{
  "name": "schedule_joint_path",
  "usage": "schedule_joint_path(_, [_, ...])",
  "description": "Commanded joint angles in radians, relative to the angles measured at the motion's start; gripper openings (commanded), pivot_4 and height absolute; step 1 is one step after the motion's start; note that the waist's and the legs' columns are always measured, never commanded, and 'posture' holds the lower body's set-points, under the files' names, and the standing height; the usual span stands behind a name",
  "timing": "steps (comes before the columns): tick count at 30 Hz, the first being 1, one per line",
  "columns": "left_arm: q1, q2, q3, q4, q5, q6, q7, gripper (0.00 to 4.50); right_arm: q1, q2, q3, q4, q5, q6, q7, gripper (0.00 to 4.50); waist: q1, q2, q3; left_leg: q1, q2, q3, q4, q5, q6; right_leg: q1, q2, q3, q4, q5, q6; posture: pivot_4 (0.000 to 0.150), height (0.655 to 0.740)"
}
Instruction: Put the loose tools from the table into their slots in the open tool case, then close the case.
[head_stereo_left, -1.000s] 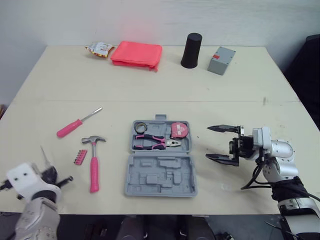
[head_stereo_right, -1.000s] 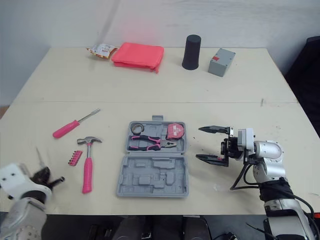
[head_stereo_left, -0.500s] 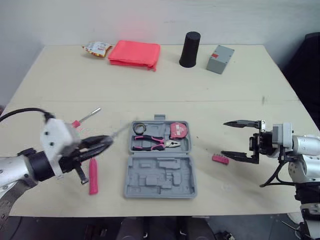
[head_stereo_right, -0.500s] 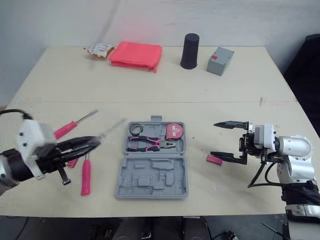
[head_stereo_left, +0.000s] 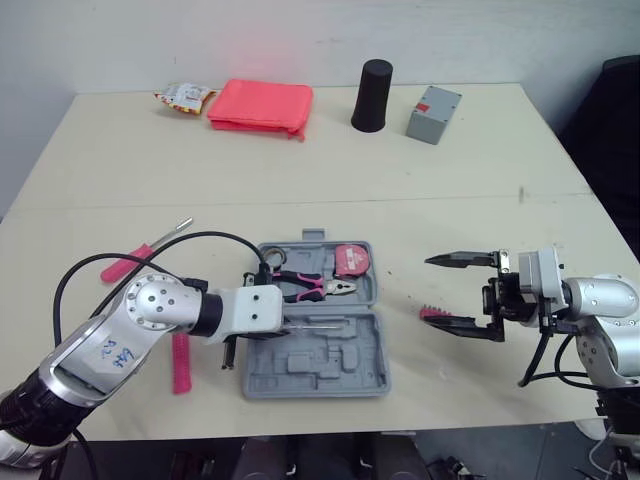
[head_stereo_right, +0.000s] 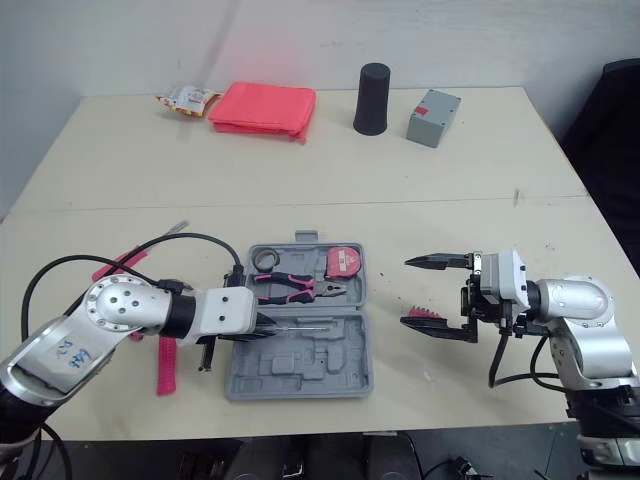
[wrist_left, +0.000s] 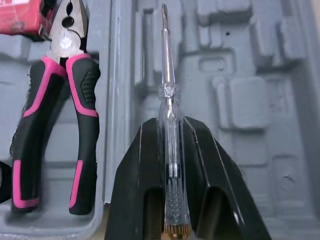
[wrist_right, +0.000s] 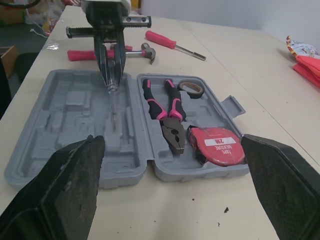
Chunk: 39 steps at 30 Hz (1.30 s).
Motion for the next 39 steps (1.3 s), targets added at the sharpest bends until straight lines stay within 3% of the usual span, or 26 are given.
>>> schedule_joint_path(1, [-0.046,-0.051,-0.044,0.055,0.086,-0.016,0.012,0.06,0.037,-0.007,-0.043,-0.080,0.009,0.027,-0.030,4.50,0.005,0.000,0.000,0.000,0.000,0.000,0.001,0.000,0.001,0.000,0.000,0.000,0.000,0.000,0.000,0.150,0.7400])
schedule_joint_path(19, [-0.026,-0.182,-0.058,0.106,0.214,-0.102,0.018,0.06,0.092,0.005,-0.068,-0.096,0.007,0.015,-0.024,4.50,0.026,-0.001,0.000,0.001,-0.002,-0.001,0.005,0.002,0.004,0.002,-0.003,0.003,0.004,0.002,0.002,0.150,0.7400])
schedule_joint_path(21, [-0.025,-0.186,-0.056,0.110,0.224,-0.150,0.012,0.96,0.096,0.005,-0.069,-0.098,0.009,0.016,-0.022,4.50,0.026,-0.001,0.000,0.001,-0.002,-0.001,0.005,0.002,0.004,0.002,-0.003,0.002,0.004,0.002,0.002,0.150,0.7400])
schedule_joint_path(25, [0.014,-0.184,0.035,0.158,0.210,-0.336,0.040,2.35,0.103,0.006,-0.067,-0.103,0.010,0.019,-0.021,4.50,0.025,-0.001,0.000,0.001,-0.002,-0.001,0.005,0.002,0.004,0.002,-0.003,0.002,0.004,0.002,0.002,0.150,0.7400])
schedule_joint_path(31, [0.095,-0.183,0.168,0.196,0.076,-0.491,-0.020,2.35,0.104,0.010,-0.063,-0.106,0.008,0.023,-0.027,4.50,0.022,-0.001,0.000,0.001,-0.001,-0.001,0.005,0.002,0.004,0.002,-0.004,0.002,0.003,0.002,0.002,0.150,0.7400])
schedule_joint_path(32, [0.128,-0.226,0.212,0.208,0.009,-0.485,-0.014,2.35,0.106,0.013,-0.061,-0.107,0.007,0.024,-0.030,4.50,0.019,-0.001,0.000,0.001,-0.001,-0.001,0.005,0.002,0.004,0.002,-0.004,0.002,0.004,0.002,0.002,0.150,0.7400])
schedule_joint_path(35, [0.196,-0.375,0.328,0.256,-0.188,-0.449,0.031,1.68,0.110,0.022,-0.054,-0.105,0.001,0.019,-0.034,4.50,0.017,-0.001,0.000,0.001,-0.001,-0.001,0.004,0.002,0.004,0.002,-0.004,0.001,0.004,0.002,0.002,0.150,0.7400])
schedule_joint_path(37, [0.212,-0.411,0.321,0.288,-0.208,-0.426,0.057,0.77,0.113,0.028,-0.053,-0.106,-0.001,0.016,-0.038,4.50,0.018,-0.001,0.000,0.001,-0.001,-0.001,0.005,0.002,0.004,0.002,-0.004,0.000,0.004,0.002,0.002,0.150,0.7400])
schedule_joint_path(39, [0.217,-0.426,0.290,0.302,-0.196,-0.418,0.066,0.26,0.117,0.030,-0.053,-0.109,-0.002,0.017,-0.040,4.50,0.018,-0.001,0.000,0.001,-0.001,-0.001,0.005,0.002,0.004,0.002,-0.004,0.000,0.004,0.002,0.002,0.150,0.7400])
